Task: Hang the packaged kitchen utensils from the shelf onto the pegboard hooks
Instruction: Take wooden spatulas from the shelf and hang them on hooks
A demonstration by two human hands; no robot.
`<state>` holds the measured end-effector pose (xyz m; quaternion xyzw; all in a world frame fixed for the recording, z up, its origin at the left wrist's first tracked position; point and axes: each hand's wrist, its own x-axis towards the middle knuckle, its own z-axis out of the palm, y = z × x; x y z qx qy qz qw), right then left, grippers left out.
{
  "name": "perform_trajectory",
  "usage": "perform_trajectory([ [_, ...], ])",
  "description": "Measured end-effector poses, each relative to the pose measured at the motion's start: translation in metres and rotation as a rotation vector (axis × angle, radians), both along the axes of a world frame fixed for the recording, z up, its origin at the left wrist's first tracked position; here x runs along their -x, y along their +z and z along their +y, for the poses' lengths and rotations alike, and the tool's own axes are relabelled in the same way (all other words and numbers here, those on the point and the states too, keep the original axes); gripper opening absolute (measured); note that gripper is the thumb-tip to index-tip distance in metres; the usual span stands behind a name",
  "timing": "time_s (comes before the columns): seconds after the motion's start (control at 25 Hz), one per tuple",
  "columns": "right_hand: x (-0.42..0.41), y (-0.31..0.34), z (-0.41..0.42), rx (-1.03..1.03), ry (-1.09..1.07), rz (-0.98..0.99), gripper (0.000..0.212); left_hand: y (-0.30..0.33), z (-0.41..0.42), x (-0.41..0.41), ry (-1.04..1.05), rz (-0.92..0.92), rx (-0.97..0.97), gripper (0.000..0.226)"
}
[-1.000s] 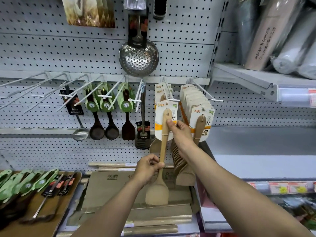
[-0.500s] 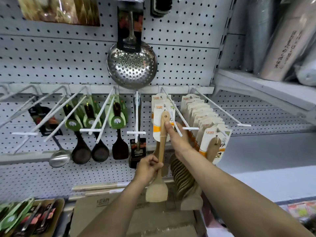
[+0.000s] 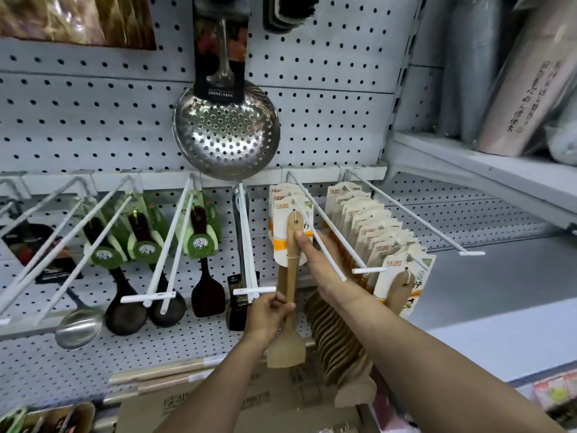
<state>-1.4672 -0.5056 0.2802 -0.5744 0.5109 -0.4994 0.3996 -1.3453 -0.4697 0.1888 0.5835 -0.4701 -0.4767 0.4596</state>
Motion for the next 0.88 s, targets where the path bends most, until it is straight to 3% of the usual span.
perform_trajectory([
  [0.16,0.0,0.003,0.011,-0.077,0.001,-0.044,0.049,0.004,0.008,0.002,0.014,-0.028,0.0,0.018],
  [0.28,-0.004,0.009,0.036,-0.166,0.003,-0.086,0.041,0.01,0.026,-0.003,0.065,-0.163,-0.004,0.019],
  [0.48,-0.002,0.009,0.103,-0.281,-0.02,0.292,0.059,0.042,0.097,-0.033,0.115,-0.471,0.046,0.045],
  [0.64,0.001,0.04,0.171,-0.036,0.167,0.829,0.058,0.086,0.183,-0.075,0.111,-0.867,0.126,0.055],
  [0.72,-0.005,0.064,0.207,0.13,0.214,1.044,0.059,0.114,0.232,-0.094,0.133,-0.983,0.151,0.055],
  [0.88,-0.034,0.109,0.29,0.396,0.306,1.16,0.058,0.16,0.337,-0.13,0.242,-1.111,0.258,0.055],
])
